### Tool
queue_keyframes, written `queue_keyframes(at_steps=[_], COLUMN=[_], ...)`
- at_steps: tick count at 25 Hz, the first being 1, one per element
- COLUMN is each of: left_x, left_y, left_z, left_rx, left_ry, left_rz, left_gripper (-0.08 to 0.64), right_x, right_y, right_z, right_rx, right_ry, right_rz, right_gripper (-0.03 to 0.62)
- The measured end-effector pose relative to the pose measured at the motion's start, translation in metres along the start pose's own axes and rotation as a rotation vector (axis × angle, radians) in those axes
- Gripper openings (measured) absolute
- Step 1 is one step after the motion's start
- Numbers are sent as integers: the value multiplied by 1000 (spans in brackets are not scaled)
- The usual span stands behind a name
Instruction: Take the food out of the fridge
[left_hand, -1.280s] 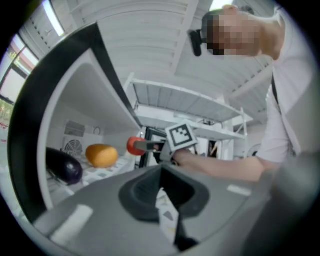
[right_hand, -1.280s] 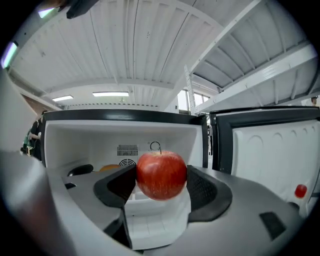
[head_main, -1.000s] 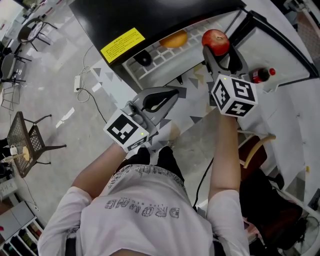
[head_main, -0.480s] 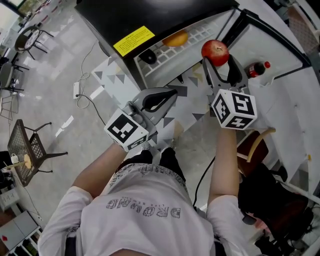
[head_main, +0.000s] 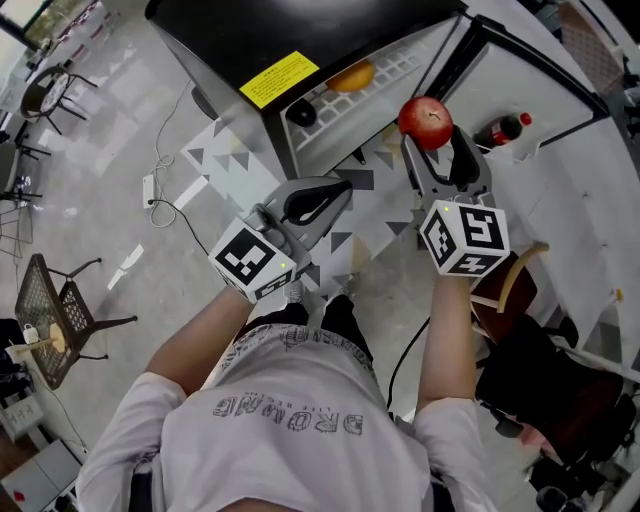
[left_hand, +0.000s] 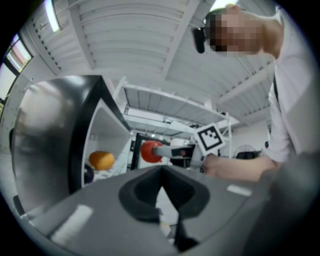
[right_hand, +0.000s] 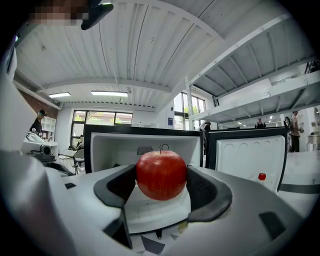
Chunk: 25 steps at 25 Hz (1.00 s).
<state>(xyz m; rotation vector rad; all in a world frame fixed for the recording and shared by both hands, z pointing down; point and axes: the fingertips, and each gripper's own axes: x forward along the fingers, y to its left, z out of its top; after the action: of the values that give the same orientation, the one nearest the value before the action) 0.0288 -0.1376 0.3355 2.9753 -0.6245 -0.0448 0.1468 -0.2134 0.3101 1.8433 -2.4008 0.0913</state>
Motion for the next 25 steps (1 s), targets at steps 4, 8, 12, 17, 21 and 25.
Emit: queue_keyframes(at_steps=[4, 8, 12, 17, 21, 25], left_x=[-6, -15, -21, -27, -31, -35], left_y=[1, 2, 4, 8, 11, 12], left_z=[0, -2, 0, 0, 0, -1], left_rx=[8, 6, 9, 4, 2, -4], left_ry=[3, 2, 0, -4, -6, -4], left_rz=[-14, -19, -23, -26, -27, -30], left_gripper=[8, 7, 8, 8, 8, 8], right_x=[-10, -23, -32, -43, -52, -60], right_y=[11, 24, 36, 45, 53, 59], right_z=[-4, -10, -12, -13, -13, -15], right_rx=[27, 49, 59, 72, 79, 99], right_ry=[5, 12, 17, 19, 21, 21], right_rz=[3, 6, 13, 15, 23, 29], right_gripper=[296, 296, 296, 296, 296, 296])
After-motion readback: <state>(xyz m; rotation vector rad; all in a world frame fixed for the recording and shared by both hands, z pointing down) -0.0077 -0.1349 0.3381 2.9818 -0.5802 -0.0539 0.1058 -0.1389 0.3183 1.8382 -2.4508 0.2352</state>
